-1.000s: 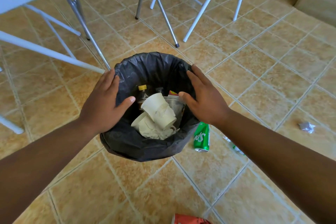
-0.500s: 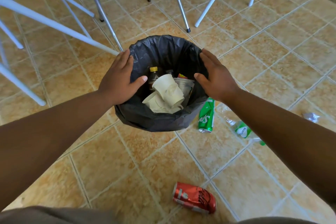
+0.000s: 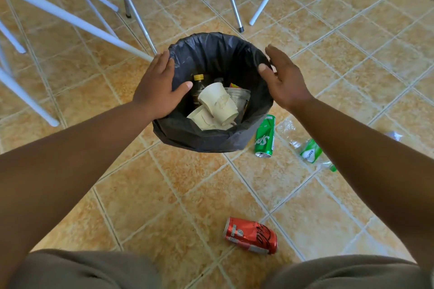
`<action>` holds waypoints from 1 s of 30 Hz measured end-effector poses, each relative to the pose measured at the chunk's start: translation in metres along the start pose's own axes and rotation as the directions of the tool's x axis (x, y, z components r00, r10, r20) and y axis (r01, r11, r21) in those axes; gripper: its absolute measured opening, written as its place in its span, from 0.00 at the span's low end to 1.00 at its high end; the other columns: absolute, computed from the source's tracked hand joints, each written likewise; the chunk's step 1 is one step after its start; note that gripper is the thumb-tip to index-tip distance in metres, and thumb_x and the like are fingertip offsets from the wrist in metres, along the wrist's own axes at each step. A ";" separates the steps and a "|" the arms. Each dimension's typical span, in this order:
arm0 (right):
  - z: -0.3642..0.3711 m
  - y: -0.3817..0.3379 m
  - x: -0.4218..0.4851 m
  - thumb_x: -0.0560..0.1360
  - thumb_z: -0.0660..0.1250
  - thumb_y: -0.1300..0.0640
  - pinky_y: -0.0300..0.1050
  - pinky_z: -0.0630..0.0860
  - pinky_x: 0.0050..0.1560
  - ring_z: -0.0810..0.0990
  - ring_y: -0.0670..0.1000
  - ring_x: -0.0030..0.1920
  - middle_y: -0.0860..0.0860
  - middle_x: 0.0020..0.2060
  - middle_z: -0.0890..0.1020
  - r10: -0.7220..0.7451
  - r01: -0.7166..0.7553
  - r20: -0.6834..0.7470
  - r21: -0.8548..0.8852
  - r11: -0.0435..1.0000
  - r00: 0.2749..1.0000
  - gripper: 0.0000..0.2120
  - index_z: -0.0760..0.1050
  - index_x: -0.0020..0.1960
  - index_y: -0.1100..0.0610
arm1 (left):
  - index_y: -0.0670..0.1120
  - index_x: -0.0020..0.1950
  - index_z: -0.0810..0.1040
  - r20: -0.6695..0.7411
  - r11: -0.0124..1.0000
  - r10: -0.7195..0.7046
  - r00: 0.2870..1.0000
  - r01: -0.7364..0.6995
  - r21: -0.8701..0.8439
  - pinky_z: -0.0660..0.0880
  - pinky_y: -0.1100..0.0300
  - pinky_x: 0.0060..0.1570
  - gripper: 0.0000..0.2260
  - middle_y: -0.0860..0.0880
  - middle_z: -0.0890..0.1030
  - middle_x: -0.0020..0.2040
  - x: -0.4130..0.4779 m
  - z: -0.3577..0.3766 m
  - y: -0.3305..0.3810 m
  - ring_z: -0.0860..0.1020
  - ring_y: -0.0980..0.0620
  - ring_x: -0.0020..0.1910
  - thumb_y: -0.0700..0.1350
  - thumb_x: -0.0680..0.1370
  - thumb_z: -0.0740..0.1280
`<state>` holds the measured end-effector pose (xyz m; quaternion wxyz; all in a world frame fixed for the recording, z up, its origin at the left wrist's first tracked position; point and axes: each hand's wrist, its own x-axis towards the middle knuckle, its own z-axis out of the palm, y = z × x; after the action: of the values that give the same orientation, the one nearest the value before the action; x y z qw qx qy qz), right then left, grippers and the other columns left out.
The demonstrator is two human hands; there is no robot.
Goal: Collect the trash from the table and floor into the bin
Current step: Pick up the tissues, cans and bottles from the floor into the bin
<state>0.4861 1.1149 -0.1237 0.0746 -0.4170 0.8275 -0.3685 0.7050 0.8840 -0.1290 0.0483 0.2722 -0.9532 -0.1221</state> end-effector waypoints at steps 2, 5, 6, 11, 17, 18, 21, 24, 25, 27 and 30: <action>-0.003 0.015 -0.001 0.82 0.56 0.47 0.48 0.71 0.66 0.76 0.56 0.65 0.58 0.66 0.76 0.113 -0.090 -0.153 0.153 0.984 0.982 0.22 0.73 0.69 0.60 | 0.41 0.80 0.50 -0.014 1.000 0.007 1.000 -0.007 0.000 0.43 0.55 0.75 0.38 0.45 0.46 0.81 -0.001 0.001 -0.003 0.44 0.47 0.79 0.65 0.79 0.54; -0.005 0.053 -0.004 0.82 0.56 0.48 0.52 0.77 0.55 0.81 0.61 0.50 0.61 0.48 0.83 0.307 -0.317 -0.128 -0.068 0.946 0.943 0.20 0.79 0.53 0.62 | 0.40 0.80 0.50 -0.012 1.000 0.006 1.000 -0.006 -0.001 0.43 0.54 0.75 0.39 0.44 0.46 0.81 0.000 0.001 -0.001 0.44 0.47 0.79 0.65 0.79 0.54; -0.001 0.067 -0.009 0.81 0.58 0.49 0.50 0.76 0.54 0.82 0.61 0.49 0.61 0.47 0.83 0.363 -0.361 -0.046 -0.277 0.890 0.931 0.18 0.79 0.52 0.62 | 0.40 0.80 0.50 -0.011 1.000 0.003 1.000 -0.003 0.000 0.43 0.54 0.75 0.39 0.44 0.46 0.81 -0.001 0.001 0.000 0.44 0.47 0.79 0.65 0.79 0.54; 0.042 0.101 -0.054 0.78 0.63 0.41 0.46 0.73 0.42 0.76 0.56 0.42 0.59 0.46 0.82 0.570 -0.252 0.301 -0.675 0.694 0.764 0.22 0.76 0.50 0.62 | 0.40 0.80 0.50 -0.013 1.000 0.003 1.000 -0.003 -0.003 0.43 0.54 0.75 0.39 0.45 0.46 0.81 -0.001 0.000 0.001 0.44 0.47 0.79 0.65 0.79 0.54; 0.064 0.093 -0.070 0.77 0.66 0.41 0.50 0.82 0.49 0.84 0.58 0.47 0.60 0.46 0.83 0.652 -0.344 0.394 -0.613 0.711 0.648 0.26 0.77 0.56 0.66 | 0.41 0.80 0.50 -0.004 1.000 0.002 1.000 -0.002 -0.012 0.43 0.55 0.76 0.42 0.45 0.45 0.81 -0.002 0.001 -0.002 0.43 0.48 0.79 0.69 0.75 0.49; 0.067 0.093 -0.072 0.77 0.66 0.42 0.50 0.82 0.51 0.84 0.59 0.48 0.61 0.48 0.83 0.658 -0.356 0.400 -0.605 0.712 0.638 0.26 0.76 0.57 0.66 | 0.41 0.80 0.51 -0.003 1.000 -0.001 1.000 0.001 -0.015 0.43 0.54 0.76 0.43 0.46 0.45 0.81 -0.001 0.002 -0.002 0.43 0.48 0.79 0.70 0.75 0.48; 0.072 0.096 -0.072 0.77 0.68 0.44 0.50 0.81 0.52 0.84 0.59 0.50 0.61 0.51 0.83 0.671 -0.383 0.391 -0.595 0.706 0.630 0.26 0.75 0.61 0.66 | 0.41 0.80 0.51 -0.010 1.000 -0.006 1.000 0.006 -0.022 0.43 0.54 0.75 0.43 0.46 0.45 0.81 -0.001 0.003 -0.002 0.43 0.49 0.79 0.70 0.74 0.48; 0.069 0.099 -0.067 0.74 0.73 0.49 0.50 0.83 0.50 0.85 0.58 0.47 0.60 0.50 0.83 0.694 -0.423 0.381 -0.584 0.693 0.611 0.25 0.74 0.62 0.66 | 0.41 0.80 0.51 -0.012 1.000 0.001 1.000 -0.001 -0.025 0.43 0.54 0.76 0.42 0.46 0.45 0.81 0.000 0.003 -0.002 0.43 0.48 0.79 0.69 0.75 0.48; 0.067 0.099 -0.065 0.73 0.74 0.51 0.50 0.84 0.47 0.86 0.57 0.43 0.60 0.47 0.84 0.706 -0.452 0.374 -0.569 0.687 0.602 0.24 0.75 0.60 0.66 | 0.41 0.80 0.51 -0.013 1.000 0.001 1.000 -0.001 -0.026 0.43 0.54 0.76 0.42 0.46 0.45 0.81 0.000 0.003 -0.002 0.43 0.49 0.79 0.69 0.76 0.48; 0.059 0.099 -0.055 0.72 0.76 0.53 0.47 0.84 0.37 0.86 0.54 0.34 0.60 0.40 0.85 0.740 -0.593 0.336 -0.448 0.669 0.582 0.20 0.77 0.55 0.67 | 0.42 0.80 0.51 -0.016 1.000 -0.004 1.000 0.004 -0.027 0.43 0.55 0.75 0.41 0.46 0.45 0.81 -0.001 0.002 -0.002 0.43 0.49 0.79 0.69 0.76 0.49; 0.020 0.094 -0.024 0.71 0.77 0.53 0.39 0.77 0.26 0.82 0.51 0.26 0.61 0.39 0.85 0.755 -0.746 0.231 -0.145 0.650 0.614 0.17 0.79 0.51 0.66 | 0.42 0.80 0.52 -0.018 1.000 -0.005 1.000 0.005 -0.026 0.43 0.55 0.75 0.41 0.46 0.45 0.81 -0.001 0.002 -0.002 0.43 0.49 0.79 0.68 0.76 0.49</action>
<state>0.4502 1.1576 -0.2058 0.3269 -0.0804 0.9135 -0.2285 0.7066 0.8830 -0.1319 0.0599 0.2750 -0.9504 -0.1321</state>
